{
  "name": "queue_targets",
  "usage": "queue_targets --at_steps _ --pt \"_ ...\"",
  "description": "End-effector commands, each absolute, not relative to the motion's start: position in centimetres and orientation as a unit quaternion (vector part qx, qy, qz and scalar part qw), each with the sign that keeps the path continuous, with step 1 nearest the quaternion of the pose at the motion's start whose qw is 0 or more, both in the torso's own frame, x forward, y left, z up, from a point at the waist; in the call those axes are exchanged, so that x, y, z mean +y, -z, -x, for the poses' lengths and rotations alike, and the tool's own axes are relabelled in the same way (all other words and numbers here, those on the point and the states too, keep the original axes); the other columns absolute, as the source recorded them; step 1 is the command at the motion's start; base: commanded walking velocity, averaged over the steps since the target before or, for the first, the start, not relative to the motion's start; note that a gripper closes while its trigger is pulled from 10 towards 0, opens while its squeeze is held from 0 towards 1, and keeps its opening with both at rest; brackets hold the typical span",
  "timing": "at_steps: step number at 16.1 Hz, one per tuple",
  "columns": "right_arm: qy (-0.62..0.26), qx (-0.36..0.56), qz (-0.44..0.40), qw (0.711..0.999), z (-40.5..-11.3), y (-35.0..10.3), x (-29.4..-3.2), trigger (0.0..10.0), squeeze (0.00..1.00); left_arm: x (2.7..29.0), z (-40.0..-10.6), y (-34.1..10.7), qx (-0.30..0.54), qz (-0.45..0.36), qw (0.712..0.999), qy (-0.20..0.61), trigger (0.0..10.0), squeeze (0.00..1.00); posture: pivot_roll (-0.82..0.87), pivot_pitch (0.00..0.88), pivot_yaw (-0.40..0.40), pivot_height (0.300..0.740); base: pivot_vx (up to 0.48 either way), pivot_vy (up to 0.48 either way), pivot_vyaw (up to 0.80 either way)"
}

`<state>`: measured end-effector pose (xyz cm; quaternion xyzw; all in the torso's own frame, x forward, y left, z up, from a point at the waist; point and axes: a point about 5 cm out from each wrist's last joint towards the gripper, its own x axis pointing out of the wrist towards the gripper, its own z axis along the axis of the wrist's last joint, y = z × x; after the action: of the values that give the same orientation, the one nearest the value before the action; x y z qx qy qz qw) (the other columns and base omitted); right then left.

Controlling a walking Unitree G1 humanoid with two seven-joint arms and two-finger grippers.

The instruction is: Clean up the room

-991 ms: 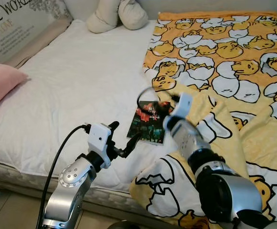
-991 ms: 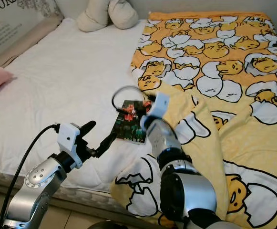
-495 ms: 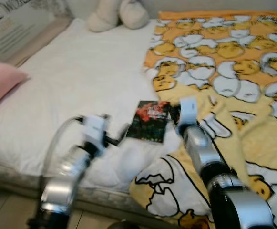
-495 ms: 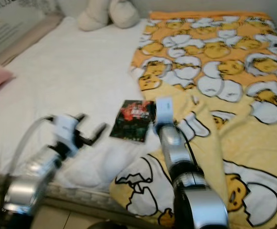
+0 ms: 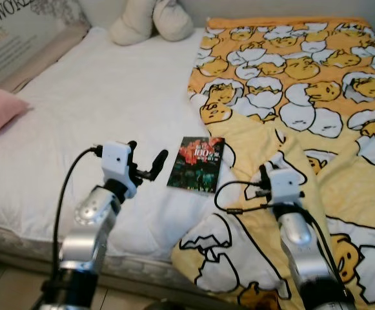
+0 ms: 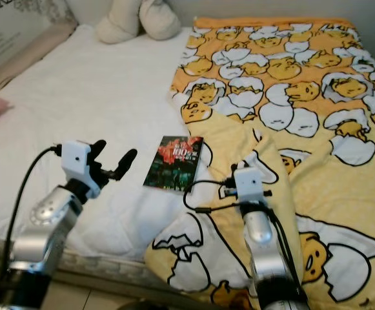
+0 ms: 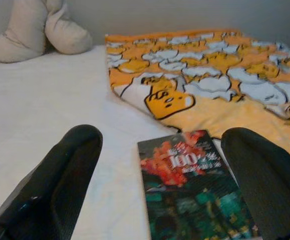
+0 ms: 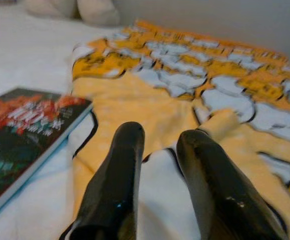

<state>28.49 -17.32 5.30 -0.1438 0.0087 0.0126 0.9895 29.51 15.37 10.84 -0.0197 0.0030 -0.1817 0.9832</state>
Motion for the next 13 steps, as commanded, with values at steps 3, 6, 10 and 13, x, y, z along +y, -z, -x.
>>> queue_targets --at_steps 3,6,10,13 --pt "-0.012 0.006 0.139 0.99 -28.8 -5.7 -16.7 10.0 1.0 15.1 -29.2 -10.1 0.01 0.026 0.982 0.184 10.0 0.0 -0.08 0.0 0.128 0.74 0.0 0.427 -0.45" --pt "-0.011 0.006 0.137 0.991 -29.5 -6.1 -16.4 10.0 1.0 15.1 -29.3 -10.1 0.008 0.016 0.983 0.185 10.0 0.0 -0.07 0.0 0.119 0.74 0.0 0.48 -0.61" --pt "-0.016 0.011 0.129 0.991 -29.7 -6.1 -15.8 10.0 1.0 15.3 -29.4 -9.8 0.015 -0.004 0.986 0.168 10.0 0.0 -0.07 0.0 0.118 0.74 0.0 0.0 -0.59" --pt "-0.015 0.017 0.122 0.992 -29.4 -5.8 -15.6 10.0 1.0 15.1 -29.4 -9.8 0.013 -0.008 0.986 0.169 10.0 0.0 -0.07 0.0 0.121 0.74 0.0 0.0 -0.57"
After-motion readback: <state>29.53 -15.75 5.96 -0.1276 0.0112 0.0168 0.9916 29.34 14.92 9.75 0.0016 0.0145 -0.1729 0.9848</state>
